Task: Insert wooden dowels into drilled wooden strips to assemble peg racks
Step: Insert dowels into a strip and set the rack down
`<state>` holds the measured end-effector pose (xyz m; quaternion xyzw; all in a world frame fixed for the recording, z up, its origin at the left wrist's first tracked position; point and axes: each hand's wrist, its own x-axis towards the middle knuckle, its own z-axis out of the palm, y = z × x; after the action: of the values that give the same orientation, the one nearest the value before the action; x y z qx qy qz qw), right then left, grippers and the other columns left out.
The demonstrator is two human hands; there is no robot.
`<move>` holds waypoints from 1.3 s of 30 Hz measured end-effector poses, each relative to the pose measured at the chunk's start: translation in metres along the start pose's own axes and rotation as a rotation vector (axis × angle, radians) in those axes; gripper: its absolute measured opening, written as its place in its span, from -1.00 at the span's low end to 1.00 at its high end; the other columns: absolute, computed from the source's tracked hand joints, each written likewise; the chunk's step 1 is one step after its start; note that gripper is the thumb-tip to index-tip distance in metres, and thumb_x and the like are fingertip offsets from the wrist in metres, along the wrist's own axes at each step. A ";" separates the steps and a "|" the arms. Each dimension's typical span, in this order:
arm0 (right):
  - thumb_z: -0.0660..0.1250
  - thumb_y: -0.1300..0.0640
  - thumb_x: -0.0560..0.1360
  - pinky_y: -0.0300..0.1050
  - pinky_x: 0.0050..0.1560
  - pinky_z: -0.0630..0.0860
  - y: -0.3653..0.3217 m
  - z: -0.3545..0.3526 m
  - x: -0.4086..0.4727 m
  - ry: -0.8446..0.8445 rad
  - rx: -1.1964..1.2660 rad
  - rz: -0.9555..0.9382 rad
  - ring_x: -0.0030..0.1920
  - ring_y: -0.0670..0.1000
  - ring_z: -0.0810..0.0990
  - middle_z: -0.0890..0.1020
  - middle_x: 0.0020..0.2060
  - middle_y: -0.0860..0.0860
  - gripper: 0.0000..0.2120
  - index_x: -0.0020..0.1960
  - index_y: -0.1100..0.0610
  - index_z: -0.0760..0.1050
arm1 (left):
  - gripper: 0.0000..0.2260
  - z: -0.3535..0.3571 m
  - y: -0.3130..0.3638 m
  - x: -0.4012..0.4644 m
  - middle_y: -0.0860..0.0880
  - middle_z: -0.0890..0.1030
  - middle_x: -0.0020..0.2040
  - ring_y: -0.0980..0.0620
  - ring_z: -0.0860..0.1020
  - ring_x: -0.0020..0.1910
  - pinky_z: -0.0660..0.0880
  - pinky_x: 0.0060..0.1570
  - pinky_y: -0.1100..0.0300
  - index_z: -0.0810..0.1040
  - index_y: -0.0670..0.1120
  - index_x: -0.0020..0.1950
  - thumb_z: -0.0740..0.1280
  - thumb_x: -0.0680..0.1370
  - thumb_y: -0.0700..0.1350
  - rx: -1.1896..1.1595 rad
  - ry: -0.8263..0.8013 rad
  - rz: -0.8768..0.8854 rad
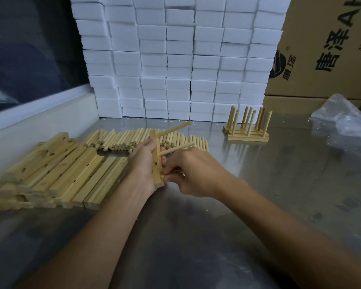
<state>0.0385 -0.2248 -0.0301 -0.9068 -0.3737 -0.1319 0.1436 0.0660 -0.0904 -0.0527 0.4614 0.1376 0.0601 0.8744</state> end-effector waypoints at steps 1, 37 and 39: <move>0.39 0.11 0.46 -0.09 -0.26 0.43 -0.002 0.000 0.000 0.004 -0.065 -0.004 -0.13 0.08 0.58 0.67 -0.16 -0.09 -0.94 -0.11 -0.02 0.62 | -0.90 0.001 0.000 -0.002 -0.06 0.55 -0.33 0.00 0.45 -0.42 0.39 -0.41 0.16 0.56 -0.08 0.10 0.31 0.62 -0.10 0.012 0.012 0.007; 0.38 0.14 0.25 -0.15 -0.37 0.33 -0.011 0.004 -0.007 0.168 -0.116 0.084 -0.40 0.04 0.41 0.42 -0.47 -0.12 -0.78 -0.35 -0.03 0.32 | -0.85 0.014 -0.001 -0.015 -0.06 0.61 -0.30 -0.01 0.53 -0.34 0.52 -0.33 0.08 0.60 0.08 -0.07 0.33 0.61 -0.16 0.063 0.121 0.163; 0.35 0.14 0.26 -0.10 -0.32 0.45 -0.010 0.005 -0.006 0.142 -0.038 0.139 -0.34 0.03 0.51 0.54 -0.42 -0.10 -0.85 -0.36 0.00 0.38 | -0.84 0.014 -0.001 -0.016 -0.05 0.61 -0.34 -0.01 0.52 -0.36 0.51 -0.34 0.08 0.61 0.09 -0.08 0.34 0.61 -0.16 0.063 0.115 0.174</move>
<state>0.0274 -0.2203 -0.0352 -0.9215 -0.2961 -0.1927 0.1615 0.0554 -0.1058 -0.0431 0.4948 0.1488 0.1576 0.8416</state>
